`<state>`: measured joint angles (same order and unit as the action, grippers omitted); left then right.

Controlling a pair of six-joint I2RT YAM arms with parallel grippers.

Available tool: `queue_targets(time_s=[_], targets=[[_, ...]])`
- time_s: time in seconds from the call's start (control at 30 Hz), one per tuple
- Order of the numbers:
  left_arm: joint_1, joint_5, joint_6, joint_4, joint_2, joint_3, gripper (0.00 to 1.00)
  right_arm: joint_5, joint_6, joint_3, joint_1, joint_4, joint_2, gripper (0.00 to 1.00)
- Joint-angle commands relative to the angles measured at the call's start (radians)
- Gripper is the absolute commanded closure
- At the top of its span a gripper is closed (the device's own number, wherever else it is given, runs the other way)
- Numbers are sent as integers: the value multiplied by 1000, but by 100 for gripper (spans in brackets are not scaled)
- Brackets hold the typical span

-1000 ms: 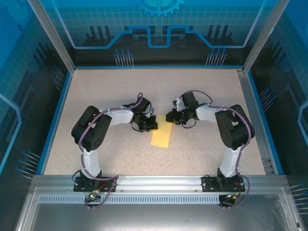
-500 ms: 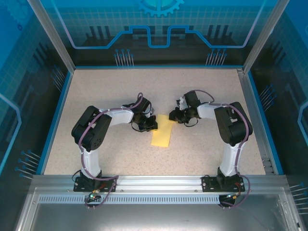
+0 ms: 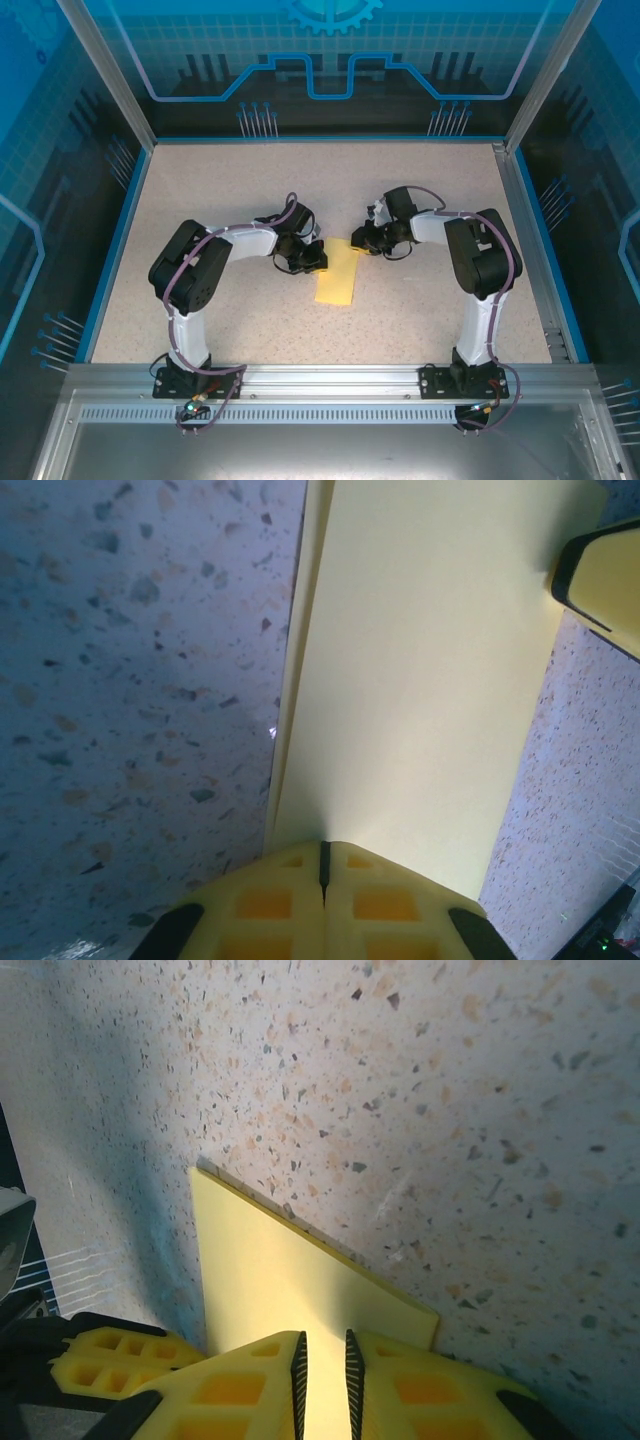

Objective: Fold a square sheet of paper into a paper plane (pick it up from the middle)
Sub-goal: Fold the square sheet of paper in half at the center of the table.

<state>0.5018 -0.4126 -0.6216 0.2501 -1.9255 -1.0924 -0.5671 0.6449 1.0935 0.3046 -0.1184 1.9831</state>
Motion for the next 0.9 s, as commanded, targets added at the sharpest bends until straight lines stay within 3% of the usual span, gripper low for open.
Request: queue_targets(time_s=[0.0,0.17,0.47,0.67,0.87], targets=[[-5,70,27,106,-50,16,100,30,-3,31,-24,66,34,79],[-5,72,26,109,-46,16,100,-5,4,35,-21,80,39,79],[-5,74,26,111,-44,17,100,94,-3,58,-25,1,85,81],[-5,74,27,113,-43,17,100,32,91,16,-67,78,99,81],[-5,75,27,112,-43,17,100,97,115,101,-72,-121,102,81]])
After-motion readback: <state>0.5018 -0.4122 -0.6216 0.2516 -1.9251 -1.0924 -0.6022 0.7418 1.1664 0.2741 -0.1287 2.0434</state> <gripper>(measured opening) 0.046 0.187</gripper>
